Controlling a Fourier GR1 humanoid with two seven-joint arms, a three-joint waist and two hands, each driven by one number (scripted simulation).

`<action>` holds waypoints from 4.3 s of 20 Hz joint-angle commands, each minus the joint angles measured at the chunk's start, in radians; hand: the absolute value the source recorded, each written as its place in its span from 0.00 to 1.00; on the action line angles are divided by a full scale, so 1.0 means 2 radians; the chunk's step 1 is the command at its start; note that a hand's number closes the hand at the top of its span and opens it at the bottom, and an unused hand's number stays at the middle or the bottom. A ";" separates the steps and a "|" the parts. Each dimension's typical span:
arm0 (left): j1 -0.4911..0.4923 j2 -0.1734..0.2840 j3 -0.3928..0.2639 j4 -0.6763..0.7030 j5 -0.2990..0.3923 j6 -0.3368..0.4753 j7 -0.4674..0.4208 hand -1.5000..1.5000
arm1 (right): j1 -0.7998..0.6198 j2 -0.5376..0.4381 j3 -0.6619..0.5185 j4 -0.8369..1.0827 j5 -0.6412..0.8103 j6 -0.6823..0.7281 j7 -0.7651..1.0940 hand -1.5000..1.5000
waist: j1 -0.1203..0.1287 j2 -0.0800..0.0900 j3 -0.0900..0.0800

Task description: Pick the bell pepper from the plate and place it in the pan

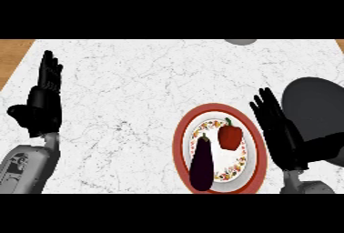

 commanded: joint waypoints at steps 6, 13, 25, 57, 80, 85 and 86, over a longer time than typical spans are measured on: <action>0.000 0.014 -0.010 0.008 0.036 -0.081 0.033 0.50 | -0.105 -0.086 0.058 0.100 0.047 0.202 -0.025 1.00 | 0.004 -0.001 -0.001; 0.035 0.005 0.000 0.019 0.058 -0.093 0.038 0.50 | -0.016 -0.157 -0.009 0.053 0.228 0.022 -0.188 0.00 | -0.036 -0.012 -0.002; 0.027 -0.002 -0.001 0.009 0.043 -0.095 0.044 0.50 | -0.036 -0.397 -0.073 -0.136 0.196 0.199 0.055 0.00 | -0.028 -0.010 -0.004; 0.035 -0.056 0.038 0.024 -0.001 -0.141 0.037 0.50 | -0.223 -0.128 0.043 -0.122 0.336 0.309 0.352 0.00 | -0.021 -0.007 -0.002; 0.055 -0.058 0.077 -0.004 -0.012 -0.190 0.048 0.50 | -0.211 -0.016 0.077 -0.015 0.484 0.400 0.304 0.00 | -0.019 -0.008 -0.002; 0.052 -0.061 0.087 0.016 -0.016 -0.195 0.026 0.50 | -0.177 -0.039 0.095 -0.004 0.538 0.407 0.271 0.00 | -0.021 -0.007 -0.002; 0.038 -0.082 0.065 -0.004 -0.032 -0.172 0.061 0.50 | -0.182 -0.040 0.084 0.002 0.541 0.416 0.262 0.00 | -0.021 -0.008 -0.002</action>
